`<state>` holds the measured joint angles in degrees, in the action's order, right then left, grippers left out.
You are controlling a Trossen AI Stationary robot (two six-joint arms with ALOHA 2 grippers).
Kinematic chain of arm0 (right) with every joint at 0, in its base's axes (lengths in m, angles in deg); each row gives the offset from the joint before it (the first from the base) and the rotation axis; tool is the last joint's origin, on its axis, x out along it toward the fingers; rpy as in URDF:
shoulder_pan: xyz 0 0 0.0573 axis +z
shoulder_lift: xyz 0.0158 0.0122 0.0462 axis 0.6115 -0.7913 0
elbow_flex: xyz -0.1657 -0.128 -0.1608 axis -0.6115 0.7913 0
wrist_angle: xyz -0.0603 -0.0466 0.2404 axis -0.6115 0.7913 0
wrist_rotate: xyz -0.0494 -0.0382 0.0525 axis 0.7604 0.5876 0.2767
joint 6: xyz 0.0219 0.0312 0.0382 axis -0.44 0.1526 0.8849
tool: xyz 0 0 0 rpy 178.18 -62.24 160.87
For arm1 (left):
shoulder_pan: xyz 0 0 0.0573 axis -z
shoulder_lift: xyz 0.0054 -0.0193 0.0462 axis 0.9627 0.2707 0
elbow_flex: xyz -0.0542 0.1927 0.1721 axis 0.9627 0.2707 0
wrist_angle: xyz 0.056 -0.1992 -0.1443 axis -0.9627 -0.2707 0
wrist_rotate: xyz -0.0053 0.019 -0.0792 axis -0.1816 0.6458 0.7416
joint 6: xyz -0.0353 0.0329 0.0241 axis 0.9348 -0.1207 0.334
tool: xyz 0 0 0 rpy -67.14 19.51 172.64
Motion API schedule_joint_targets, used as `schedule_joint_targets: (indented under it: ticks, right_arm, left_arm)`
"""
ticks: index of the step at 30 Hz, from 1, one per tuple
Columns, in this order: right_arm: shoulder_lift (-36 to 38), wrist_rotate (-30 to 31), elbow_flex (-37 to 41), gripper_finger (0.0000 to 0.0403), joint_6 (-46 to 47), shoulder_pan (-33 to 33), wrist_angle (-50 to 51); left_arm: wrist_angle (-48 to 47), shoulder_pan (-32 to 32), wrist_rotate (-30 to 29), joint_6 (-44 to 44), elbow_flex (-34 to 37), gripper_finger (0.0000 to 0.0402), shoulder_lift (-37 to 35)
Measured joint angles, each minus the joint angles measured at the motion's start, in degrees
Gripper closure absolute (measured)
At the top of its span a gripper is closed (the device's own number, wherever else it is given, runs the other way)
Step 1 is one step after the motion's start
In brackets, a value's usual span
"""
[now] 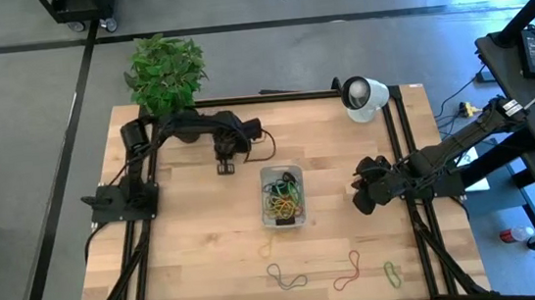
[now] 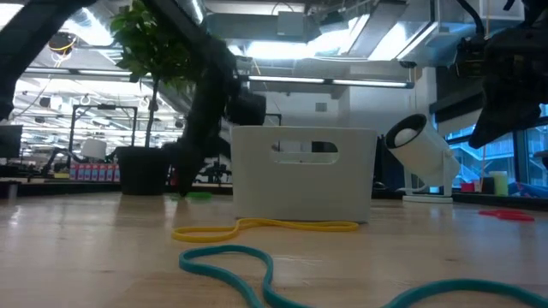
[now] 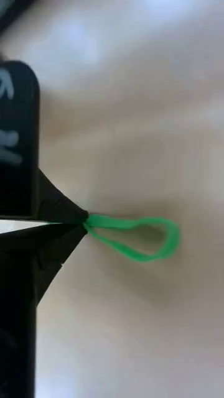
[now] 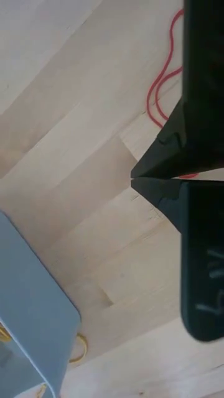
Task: Pick and place rubber bands into bin
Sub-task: Put the green rubber band into the gray bin
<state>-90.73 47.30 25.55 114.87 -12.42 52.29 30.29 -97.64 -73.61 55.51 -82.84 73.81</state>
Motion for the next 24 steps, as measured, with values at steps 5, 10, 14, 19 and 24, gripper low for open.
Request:
schedule_joint_targets:
  ticks: [5,10,14,19,24]
  right_arm:
    - [-0.01,0.0,0.0,0.0392,0.02,0.01,-0.08]
    - [-0.04,0.07,0.0,0.0392,0.2,0.02,-1.0]
    - [-0.04,0.18,-0.02,0.0392,0.09,-0.07,-1.95]
    - [-0.04,0.2,-0.04,0.0392,0.0,-1.1,-2.38]
    - [-0.04,0.17,-0.04,0.0392,0.0,-2.52,-3.2]
  left_arm:
    - [-0.37,2.97,4.98,6.76,-0.1,0.0399,-6.94]
    - [-0.34,7.47,5.33,11.49,-0.19,0.04,-14.94]
    - [3.58,11.97,4.79,12.38,-0.19,0.04,-19.39]
    - [15.79,18.85,8.14,13.37,-0.25,0.04,-20.33]
    - [26.0,21.87,8.21,14.52,-0.27,0.04,-17.03]
